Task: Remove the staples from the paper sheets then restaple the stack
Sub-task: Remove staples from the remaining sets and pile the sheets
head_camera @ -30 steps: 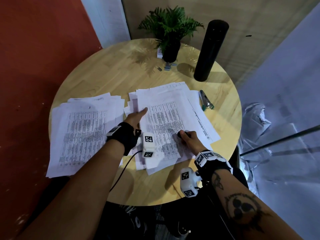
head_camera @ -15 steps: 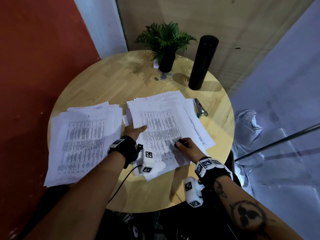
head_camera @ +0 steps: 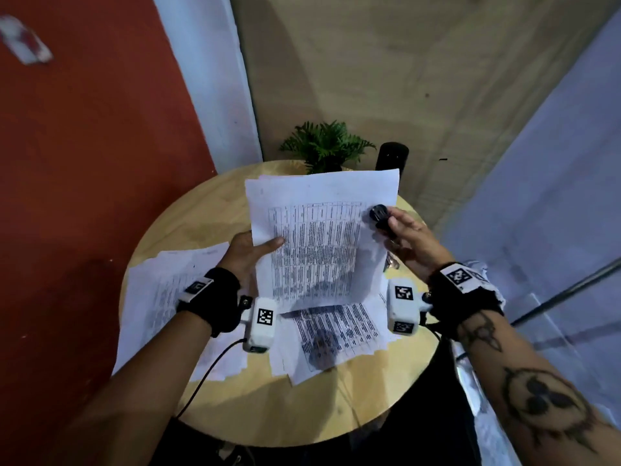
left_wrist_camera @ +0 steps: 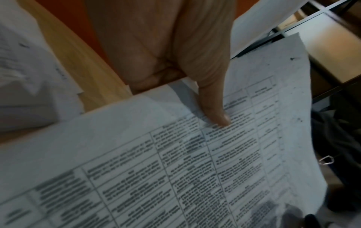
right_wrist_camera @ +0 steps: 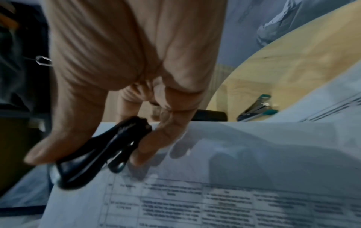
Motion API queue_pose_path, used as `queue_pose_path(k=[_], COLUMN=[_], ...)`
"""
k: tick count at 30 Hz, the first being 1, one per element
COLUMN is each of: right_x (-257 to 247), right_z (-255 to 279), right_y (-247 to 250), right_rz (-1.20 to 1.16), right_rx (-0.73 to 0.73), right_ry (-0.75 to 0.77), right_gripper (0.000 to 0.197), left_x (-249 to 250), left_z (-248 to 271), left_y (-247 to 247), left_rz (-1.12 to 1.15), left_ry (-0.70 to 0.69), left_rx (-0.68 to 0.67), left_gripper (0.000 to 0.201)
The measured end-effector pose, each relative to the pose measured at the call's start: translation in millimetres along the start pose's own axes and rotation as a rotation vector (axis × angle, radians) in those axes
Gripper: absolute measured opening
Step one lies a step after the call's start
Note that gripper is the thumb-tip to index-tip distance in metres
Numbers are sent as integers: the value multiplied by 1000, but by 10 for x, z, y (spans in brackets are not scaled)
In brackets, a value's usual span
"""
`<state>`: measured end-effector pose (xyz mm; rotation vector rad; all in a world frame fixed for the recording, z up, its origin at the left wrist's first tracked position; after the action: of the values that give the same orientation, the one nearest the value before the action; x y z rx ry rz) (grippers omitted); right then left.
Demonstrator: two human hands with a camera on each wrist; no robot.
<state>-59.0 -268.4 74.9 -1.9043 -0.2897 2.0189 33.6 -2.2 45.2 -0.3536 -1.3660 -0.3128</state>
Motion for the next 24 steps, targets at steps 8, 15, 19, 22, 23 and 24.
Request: queue_pose_path(k=[8, 15, 19, 22, 23, 24], right_x=[-571, -884, -1040, -1117, -1131, -1133], right_z=[126, 377, 532, 632, 662, 686], right_y=[-415, -652, -796, -866, -877, -887], right_rz=[12, 105, 124, 101, 93, 79], right_rx=[-208, -314, -380, -386, -382, -376], right_ry=[122, 157, 185, 229, 243, 252], right_gripper=[57, 62, 60, 61, 61, 61], left_x=[518, 1348, 1893, 2098, 2136, 2162], left_z=[283, 384, 596, 680, 690, 702], left_y=[89, 187, -178, -339, -366, -387], left_rz=[-51, -325, -896, -980, -968, -943], left_ry=[-121, -503, -625, -585, -580, -565], left_rx=[-16, 253, 116, -6, -37, -65], left_gripper=[33, 116, 115, 85, 78, 74])
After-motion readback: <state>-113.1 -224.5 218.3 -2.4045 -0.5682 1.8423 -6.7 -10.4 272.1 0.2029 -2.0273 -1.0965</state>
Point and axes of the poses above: each hand's wrist, its own z-axis away from the middle knuckle, its own y-axis out of the back of the hand, x = y × z, the point moved 3 cm from there along -z, towards the middle knuckle, and after that the axes turned 8 degrees about -x, right-handed, at the moved point
